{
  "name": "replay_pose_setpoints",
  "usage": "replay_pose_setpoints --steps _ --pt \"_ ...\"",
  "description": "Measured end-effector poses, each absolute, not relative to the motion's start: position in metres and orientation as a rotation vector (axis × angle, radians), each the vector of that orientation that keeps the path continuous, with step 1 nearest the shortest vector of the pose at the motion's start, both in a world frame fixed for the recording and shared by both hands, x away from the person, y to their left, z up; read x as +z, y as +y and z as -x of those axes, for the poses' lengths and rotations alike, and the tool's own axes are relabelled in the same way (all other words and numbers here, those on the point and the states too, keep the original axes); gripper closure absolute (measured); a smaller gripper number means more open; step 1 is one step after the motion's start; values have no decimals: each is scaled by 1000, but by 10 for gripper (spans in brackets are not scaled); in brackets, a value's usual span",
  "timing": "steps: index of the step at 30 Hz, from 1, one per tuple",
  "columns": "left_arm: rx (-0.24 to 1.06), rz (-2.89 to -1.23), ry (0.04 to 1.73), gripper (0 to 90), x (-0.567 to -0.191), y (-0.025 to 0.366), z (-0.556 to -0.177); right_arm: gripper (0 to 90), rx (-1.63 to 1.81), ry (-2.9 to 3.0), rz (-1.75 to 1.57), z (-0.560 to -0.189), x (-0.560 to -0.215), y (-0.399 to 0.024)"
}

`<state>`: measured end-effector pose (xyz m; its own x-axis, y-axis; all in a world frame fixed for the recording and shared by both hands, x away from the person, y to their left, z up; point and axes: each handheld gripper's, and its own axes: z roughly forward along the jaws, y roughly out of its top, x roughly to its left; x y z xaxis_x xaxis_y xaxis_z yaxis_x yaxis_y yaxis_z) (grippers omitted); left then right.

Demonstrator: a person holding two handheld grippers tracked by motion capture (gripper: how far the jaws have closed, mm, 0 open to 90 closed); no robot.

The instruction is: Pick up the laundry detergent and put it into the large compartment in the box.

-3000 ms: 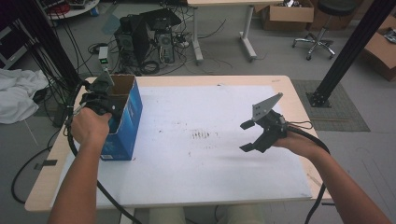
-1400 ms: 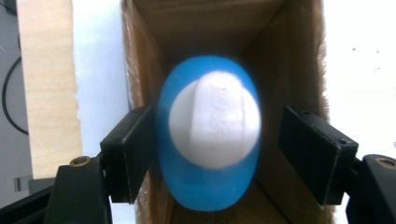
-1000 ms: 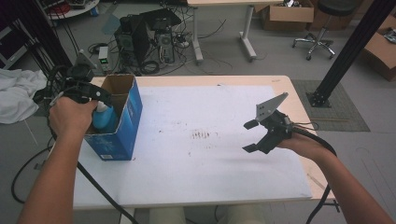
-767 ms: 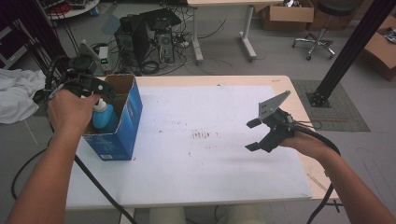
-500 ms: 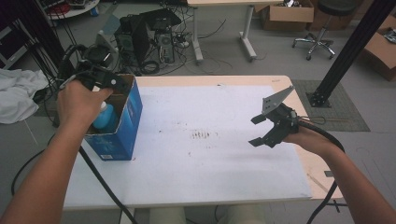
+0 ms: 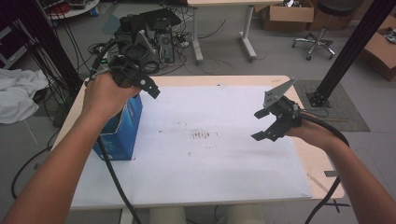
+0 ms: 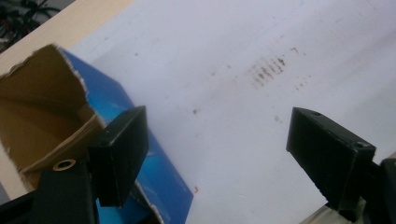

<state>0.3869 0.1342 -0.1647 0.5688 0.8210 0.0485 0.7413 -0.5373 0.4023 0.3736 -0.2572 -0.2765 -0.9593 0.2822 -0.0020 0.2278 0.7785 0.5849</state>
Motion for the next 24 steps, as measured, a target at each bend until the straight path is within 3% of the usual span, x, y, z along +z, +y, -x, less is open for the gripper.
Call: replay_pose_setpoints --steps 24 --pt "270 -2706 698 217 -194 66 -387 170 897 2872 -432 -379 -269 -251"
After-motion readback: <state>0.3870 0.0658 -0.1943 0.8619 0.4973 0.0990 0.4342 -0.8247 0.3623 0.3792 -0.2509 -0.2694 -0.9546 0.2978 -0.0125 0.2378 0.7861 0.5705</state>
